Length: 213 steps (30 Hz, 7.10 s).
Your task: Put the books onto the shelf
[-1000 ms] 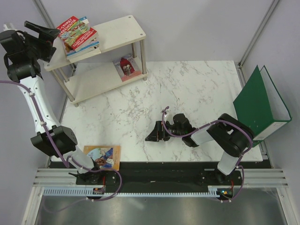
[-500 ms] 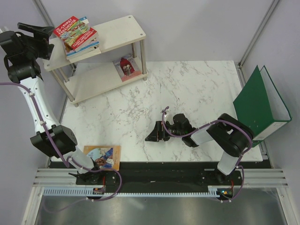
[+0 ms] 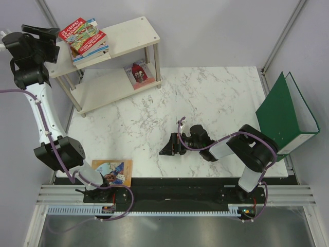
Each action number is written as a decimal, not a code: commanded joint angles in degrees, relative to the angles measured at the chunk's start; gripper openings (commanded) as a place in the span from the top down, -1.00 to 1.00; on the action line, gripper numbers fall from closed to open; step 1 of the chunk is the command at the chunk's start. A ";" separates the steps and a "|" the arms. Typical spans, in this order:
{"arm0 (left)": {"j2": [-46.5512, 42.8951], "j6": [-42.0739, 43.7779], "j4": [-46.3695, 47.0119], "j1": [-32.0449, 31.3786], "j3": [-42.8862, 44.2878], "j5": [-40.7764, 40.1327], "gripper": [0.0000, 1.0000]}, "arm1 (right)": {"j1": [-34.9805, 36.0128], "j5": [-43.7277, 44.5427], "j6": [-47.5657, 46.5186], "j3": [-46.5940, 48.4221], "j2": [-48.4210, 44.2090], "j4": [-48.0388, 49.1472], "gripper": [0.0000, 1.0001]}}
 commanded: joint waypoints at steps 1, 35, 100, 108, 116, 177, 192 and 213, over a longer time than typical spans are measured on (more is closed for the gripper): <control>3.36 0.60 -1.46 -1.92 4.17 -1.95 -0.64 | 0.59 1.27 -1.81 -2.12 2.65 -9.63 -0.96; 9.61 7.46 -4.36 -6.31 11.74 -12.67 -0.20 | 0.41 1.09 -2.42 -1.68 3.18 -11.13 -0.96; 14.28 43.32 -8.84 -34.18 23.08 -30.86 0.67 | 0.32 0.65 -2.60 -1.24 4.41 -11.39 -0.96; 14.10 43.05 -9.99 -34.09 23.08 -30.34 0.66 | 0.32 0.65 -2.69 -1.15 4.41 -11.48 -0.96; 12.26 42.88 -11.48 -33.39 19.92 -31.56 0.66 | 0.32 0.48 -2.69 -1.15 4.76 -11.39 -0.96; 0.84 41.38 -7.88 -27.15 5.51 -18.47 0.53 | 0.41 -0.75 -1.98 -0.45 7.31 -10.34 -0.96; -2.07 43.67 -7.35 -27.32 1.37 -21.37 0.07 | 0.32 -0.84 -1.81 -0.27 7.93 -10.34 -0.96; -17.63 21.01 -1.03 -4.14 -15.40 4.01 -0.45 | 0.41 -1.46 -1.81 -0.27 8.19 -9.72 -0.96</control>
